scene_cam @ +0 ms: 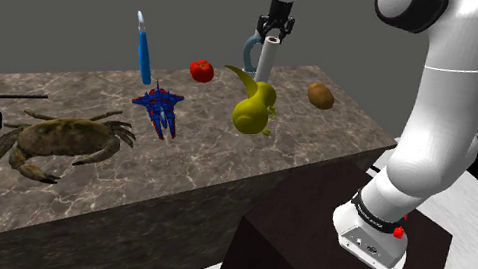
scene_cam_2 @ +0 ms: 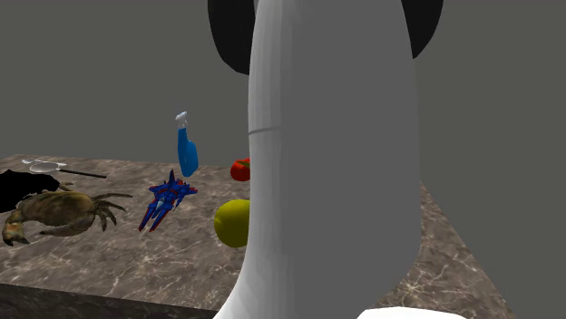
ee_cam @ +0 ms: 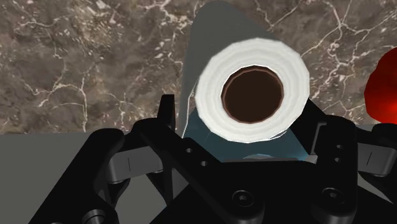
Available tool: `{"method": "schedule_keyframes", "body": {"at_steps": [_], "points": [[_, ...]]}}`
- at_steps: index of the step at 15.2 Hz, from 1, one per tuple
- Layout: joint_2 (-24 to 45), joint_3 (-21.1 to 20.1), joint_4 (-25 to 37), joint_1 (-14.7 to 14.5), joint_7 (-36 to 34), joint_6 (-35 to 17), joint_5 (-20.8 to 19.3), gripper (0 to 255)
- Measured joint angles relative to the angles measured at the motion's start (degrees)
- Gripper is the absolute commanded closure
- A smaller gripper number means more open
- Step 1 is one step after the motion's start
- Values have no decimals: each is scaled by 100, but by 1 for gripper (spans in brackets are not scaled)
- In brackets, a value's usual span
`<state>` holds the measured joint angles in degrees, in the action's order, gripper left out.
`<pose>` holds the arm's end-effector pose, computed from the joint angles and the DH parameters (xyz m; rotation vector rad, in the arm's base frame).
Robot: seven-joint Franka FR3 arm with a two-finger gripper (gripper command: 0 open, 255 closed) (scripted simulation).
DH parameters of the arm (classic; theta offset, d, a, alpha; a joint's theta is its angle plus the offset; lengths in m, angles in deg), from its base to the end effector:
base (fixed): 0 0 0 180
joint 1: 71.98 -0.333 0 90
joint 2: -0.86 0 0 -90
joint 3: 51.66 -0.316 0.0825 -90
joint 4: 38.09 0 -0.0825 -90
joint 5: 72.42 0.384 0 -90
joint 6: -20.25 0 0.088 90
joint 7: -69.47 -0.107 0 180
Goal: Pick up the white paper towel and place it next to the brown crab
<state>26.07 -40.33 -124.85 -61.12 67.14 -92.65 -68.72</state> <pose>0.6433 -0.2368 0.4157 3.0411 -0.6688 0.0319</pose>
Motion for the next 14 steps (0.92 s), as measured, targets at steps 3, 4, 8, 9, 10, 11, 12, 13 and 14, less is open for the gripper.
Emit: {"method": "schedule_keyframes", "body": {"at_steps": [3,4,8,9,10,11,12,13,14], "points": [[0,0,0,0,0,-1,0,255],[-7,2,24,2,1,32,-2,255],[-38,8,250,5,-7,286,-13,255],[-60,10,295,5,-10,353,-17,255],[-74,13,332,8,-6,405,-20,255],[-82,16,411,13,-3,493,-22,255],[-97,17,458,13,-6,554,-25,255],[-99,19,530,16,-6,629,-26,255],[-83,18,625,20,-7,708,-25,255]]}}
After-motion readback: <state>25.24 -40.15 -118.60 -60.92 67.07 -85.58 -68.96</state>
